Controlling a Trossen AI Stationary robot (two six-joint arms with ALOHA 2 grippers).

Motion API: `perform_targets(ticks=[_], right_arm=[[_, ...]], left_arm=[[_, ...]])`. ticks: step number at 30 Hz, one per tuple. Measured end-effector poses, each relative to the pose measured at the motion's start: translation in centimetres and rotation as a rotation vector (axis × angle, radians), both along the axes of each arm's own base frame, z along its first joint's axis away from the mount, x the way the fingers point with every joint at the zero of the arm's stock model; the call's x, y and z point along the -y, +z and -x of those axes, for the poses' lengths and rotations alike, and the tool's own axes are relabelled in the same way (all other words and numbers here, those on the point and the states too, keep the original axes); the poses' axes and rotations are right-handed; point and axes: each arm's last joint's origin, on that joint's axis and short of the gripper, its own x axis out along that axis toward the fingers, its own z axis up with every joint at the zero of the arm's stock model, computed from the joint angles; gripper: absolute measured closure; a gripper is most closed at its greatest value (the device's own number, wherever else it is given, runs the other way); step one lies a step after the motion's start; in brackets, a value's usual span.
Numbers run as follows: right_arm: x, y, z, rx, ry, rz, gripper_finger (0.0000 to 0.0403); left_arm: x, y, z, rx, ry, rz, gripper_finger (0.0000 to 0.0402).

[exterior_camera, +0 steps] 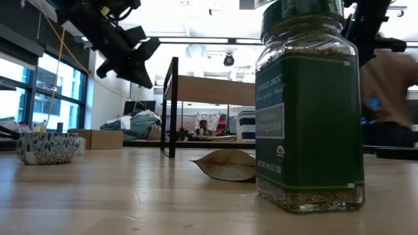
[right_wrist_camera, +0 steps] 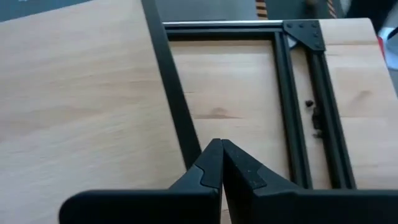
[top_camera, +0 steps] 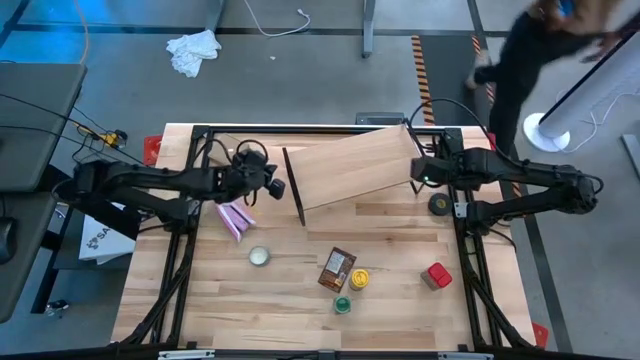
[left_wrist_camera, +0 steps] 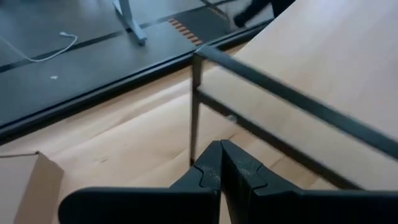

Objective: Shelf spices
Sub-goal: Adjust the shelf

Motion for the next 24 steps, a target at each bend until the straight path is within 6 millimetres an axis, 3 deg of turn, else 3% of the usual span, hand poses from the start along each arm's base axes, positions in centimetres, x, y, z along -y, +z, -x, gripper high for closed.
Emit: perform_targets(ticks=[15,24], right_arm=[[0.2,-0.8,-0.2,0.0,0.038,-0.057,0.0403],[-1.9,-1.1,-0.4,0.056,0.051,-0.079,0.0403]], left_arm=[[-1.1,-2.7,-2.0,-0.066,-0.047,0.069,0.0401],[-1.4,-3.1,-2.5,-0.125,-0.096,0.013,0.0401]])
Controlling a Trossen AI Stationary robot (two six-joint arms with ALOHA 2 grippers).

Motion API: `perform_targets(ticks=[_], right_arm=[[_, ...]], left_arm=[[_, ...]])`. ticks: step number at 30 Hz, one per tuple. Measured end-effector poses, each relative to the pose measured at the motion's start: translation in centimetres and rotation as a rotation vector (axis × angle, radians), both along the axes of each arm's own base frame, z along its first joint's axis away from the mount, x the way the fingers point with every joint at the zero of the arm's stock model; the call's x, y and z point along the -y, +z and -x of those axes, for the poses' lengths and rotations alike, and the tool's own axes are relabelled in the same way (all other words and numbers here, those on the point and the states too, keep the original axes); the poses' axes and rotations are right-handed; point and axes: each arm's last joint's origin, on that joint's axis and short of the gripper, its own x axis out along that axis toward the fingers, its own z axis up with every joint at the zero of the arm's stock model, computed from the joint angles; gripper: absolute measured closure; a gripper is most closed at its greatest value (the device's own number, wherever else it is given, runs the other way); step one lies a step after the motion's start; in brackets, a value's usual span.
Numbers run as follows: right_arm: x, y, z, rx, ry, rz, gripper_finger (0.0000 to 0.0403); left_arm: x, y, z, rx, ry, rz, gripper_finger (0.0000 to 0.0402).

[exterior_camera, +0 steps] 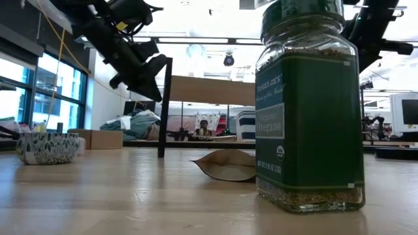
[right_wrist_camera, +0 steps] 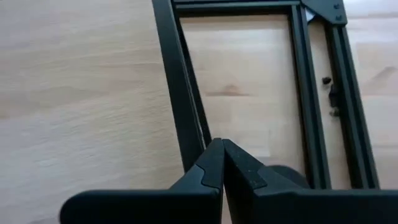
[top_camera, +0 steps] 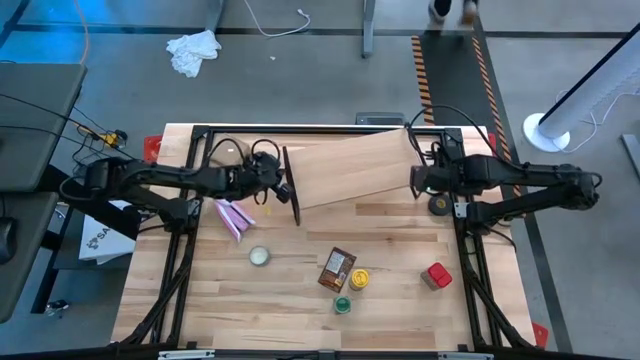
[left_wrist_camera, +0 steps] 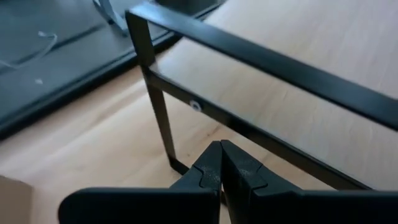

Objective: Shelf spices
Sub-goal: Adjust the shelf, then put the yellow spice bottle on the shelf

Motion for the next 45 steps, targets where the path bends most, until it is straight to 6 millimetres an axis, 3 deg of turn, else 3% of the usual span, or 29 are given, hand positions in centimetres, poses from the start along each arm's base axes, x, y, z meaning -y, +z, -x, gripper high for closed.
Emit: perform_targets(ticks=[15,27,33,37,42,45], right_arm=[[-3.0,-0.1,-0.2,0.141,-0.046,-0.102,0.0403],[-3.0,-0.2,0.4,0.072,-0.055,-0.075,0.0403],[-2.8,-0.2,1.8,-0.041,-0.108,-0.048,0.0403],[-2.7,0.1,2.7,-0.064,-0.104,-0.044,0.0403],[-2.9,0.6,3.0,-0.03,0.041,-0.072,0.0403],[-3.4,0.9,2.9,-0.015,0.254,-0.132,0.0403]], left_arm=[[-4.3,1.5,2.1,-0.013,0.108,-0.076,0.0401],[-3.6,3.9,3.4,0.015,0.045,-0.14,0.0401],[-2.5,4.9,5.0,0.005,0.015,-0.11,0.0401],[-0.7,6.5,6.3,0.096,-0.049,-0.085,0.0401],[2.2,8.5,8.0,0.255,-0.111,-0.067,0.0401],[3.9,9.0,8.4,0.288,-0.174,-0.079,0.0402]])
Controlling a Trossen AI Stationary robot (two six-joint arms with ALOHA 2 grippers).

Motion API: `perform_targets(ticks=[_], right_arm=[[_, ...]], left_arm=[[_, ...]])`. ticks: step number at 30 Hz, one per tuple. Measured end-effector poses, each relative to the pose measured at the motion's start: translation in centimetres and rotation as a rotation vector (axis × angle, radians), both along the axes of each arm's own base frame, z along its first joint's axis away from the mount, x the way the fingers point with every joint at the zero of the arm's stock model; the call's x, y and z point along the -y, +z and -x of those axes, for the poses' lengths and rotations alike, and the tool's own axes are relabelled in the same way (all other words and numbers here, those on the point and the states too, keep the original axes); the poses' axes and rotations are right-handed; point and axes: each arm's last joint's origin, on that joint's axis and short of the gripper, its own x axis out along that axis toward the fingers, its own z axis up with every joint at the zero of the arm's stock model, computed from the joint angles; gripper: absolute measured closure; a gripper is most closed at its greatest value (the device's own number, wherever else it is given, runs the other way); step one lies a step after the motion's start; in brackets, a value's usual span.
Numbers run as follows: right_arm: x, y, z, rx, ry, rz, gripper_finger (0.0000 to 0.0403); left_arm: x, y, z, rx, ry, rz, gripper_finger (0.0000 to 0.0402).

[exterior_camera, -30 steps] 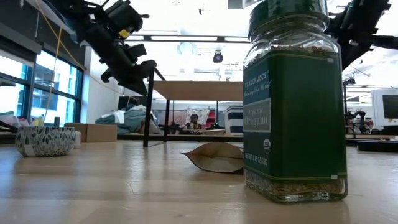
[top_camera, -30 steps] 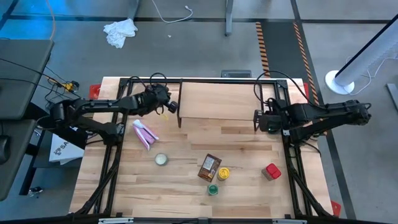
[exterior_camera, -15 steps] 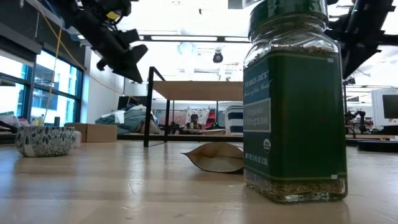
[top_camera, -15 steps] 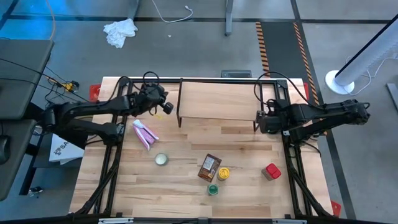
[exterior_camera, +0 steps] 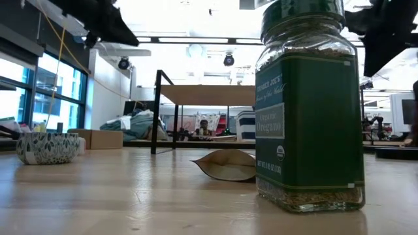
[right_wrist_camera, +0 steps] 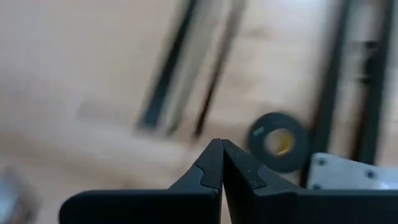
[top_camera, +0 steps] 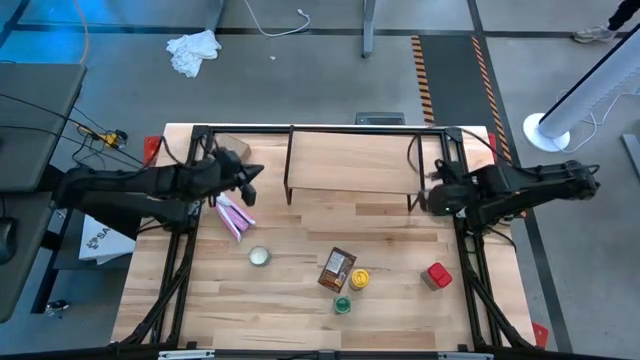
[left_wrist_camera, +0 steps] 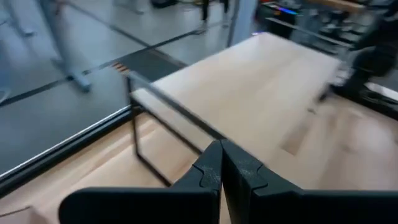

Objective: Shelf spices
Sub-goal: Put the yellow spice bottle on the shelf

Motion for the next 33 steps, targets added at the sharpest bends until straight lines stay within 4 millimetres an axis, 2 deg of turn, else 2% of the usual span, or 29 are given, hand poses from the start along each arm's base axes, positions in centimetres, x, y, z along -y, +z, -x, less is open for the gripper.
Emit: perform_targets(ticks=[3,6,15,20,26,33], right_arm=[[-0.8,0.4,0.0,0.033,0.216,-0.096,0.0403],[-1.4,0.7,0.2,0.065,0.315,-0.15,0.0403],[-1.8,0.7,0.3,0.067,0.367,-0.122,0.0403],[-1.8,0.7,0.3,0.063,0.386,-0.113,0.0403],[-1.7,0.8,0.2,0.063,0.399,-0.069,0.0403],[-1.6,0.8,0.2,0.063,0.395,-0.047,0.0403]], left_arm=[[1.4,-0.1,-0.1,-0.001,-0.037,0.0,0.0401],[2.6,-0.5,-0.7,0.008,-0.033,0.023,0.0402],[5.1,1.0,-5.0,-0.07,-0.105,-0.025,0.0402],[5.8,3.5,-7.1,-0.064,-0.228,-0.038,0.0401],[6.2,6.9,-8.5,-0.031,-0.295,-0.104,0.0401],[6.3,8.1,-9.0,-0.024,-0.282,-0.153,0.0401]])
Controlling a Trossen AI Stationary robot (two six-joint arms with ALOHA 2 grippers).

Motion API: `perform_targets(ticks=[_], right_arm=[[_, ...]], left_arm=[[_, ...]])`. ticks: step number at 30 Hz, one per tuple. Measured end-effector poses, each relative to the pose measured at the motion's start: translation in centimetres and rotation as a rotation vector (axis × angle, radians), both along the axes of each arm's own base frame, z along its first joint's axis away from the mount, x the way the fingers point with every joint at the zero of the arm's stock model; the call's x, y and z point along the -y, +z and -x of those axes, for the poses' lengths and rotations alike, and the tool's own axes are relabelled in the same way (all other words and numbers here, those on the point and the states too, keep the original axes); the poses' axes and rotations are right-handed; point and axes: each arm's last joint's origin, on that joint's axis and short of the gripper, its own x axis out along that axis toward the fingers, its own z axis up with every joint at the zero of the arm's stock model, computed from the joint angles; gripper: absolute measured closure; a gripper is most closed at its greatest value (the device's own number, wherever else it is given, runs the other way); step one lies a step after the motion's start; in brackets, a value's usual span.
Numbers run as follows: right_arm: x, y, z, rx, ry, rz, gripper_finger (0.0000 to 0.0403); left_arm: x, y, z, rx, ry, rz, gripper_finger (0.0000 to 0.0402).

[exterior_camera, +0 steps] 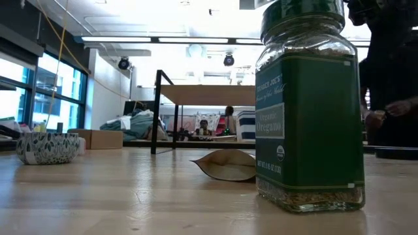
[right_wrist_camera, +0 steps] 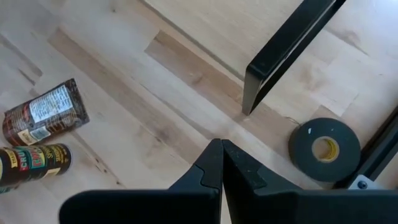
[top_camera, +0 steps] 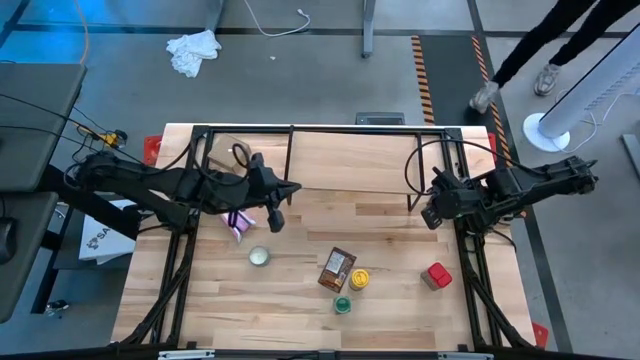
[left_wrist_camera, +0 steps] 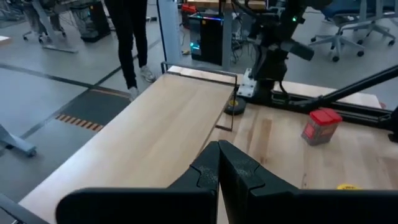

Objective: Shelf spices
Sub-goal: Put the yellow spice bottle on the shelf

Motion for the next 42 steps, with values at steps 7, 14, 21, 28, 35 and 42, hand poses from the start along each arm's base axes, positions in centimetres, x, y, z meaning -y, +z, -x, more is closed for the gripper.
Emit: perform_targets(ticks=[7,14,21,28,35,42], right_arm=[[0.1,0.0,0.0,0.002,0.009,0.037,0.0403],[0.1,0.0,0.0,0.003,0.009,0.049,0.0403],[0.1,0.0,0.0,0.007,0.002,0.045,0.0403],[0.0,0.1,-0.2,0.027,0.008,0.021,0.0403],[0.0,0.1,-0.3,0.038,0.005,0.016,0.0403],[0.0,0.1,-0.3,0.036,0.008,0.016,0.0403]], left_arm=[[0.0,-0.1,-0.1,-0.003,0.004,0.006,0.0392],[0.0,-0.2,-0.2,-0.005,0.013,0.0,0.0351],[0.6,-1.6,-1.7,-0.072,-0.08,0.011,0.0262],[1.4,-2.2,-4.2,-0.135,-0.226,0.015,0.017],[0.6,0.7,-7.4,-0.201,-0.329,-0.101,0.0142],[-1.1,1.6,-10.6,-0.234,-0.401,0.026,0.0137]])
